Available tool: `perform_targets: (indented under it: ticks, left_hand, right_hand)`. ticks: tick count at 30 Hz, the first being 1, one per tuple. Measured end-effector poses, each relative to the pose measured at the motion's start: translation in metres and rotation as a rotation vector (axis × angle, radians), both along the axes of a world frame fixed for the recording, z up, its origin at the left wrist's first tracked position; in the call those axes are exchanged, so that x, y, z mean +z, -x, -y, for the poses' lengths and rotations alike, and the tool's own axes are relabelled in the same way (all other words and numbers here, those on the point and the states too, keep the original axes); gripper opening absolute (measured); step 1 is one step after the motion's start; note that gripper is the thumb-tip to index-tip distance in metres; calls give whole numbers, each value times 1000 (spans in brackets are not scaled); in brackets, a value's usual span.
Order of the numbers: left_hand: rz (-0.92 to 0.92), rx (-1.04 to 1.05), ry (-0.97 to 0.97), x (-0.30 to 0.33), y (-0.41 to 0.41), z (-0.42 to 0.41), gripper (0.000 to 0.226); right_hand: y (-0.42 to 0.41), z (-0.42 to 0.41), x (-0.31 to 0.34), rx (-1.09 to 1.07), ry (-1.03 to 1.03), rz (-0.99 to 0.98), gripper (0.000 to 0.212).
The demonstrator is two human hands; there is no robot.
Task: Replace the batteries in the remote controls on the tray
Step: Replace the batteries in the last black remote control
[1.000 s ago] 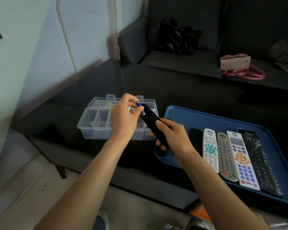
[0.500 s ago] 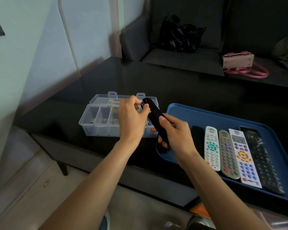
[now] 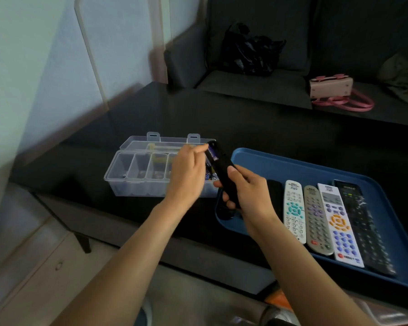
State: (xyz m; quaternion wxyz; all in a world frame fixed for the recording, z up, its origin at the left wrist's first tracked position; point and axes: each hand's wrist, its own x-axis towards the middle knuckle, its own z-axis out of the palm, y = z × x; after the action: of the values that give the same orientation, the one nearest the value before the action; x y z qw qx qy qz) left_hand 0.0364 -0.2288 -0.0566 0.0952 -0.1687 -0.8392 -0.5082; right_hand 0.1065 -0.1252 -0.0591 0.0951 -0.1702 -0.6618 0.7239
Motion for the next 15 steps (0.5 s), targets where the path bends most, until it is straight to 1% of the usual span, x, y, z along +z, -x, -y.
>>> perform_targets:
  ticks: [2, 5, 10, 11, 15]
  left_hand:
    - [65, -73, -154, 1, 3, 3, 40]
    - [103, -137, -222, 0, 3, 4, 41]
    - [181, -116, -510, 1, -1, 2, 30]
    - [192, -110, -537, 2, 0, 2, 27]
    - [178, -118, -524, 5, 0, 4, 16]
  right_hand:
    - [-1, -1, 1, -2, 57, 27, 22]
    - [-1, -3, 0, 6, 68, 47, 21]
    - [-2, -7, 1, 22, 117, 46, 20]
    - [-2, -7, 1, 26, 118, 44, 19]
    - [-3, -7, 1, 33, 116, 47, 17]
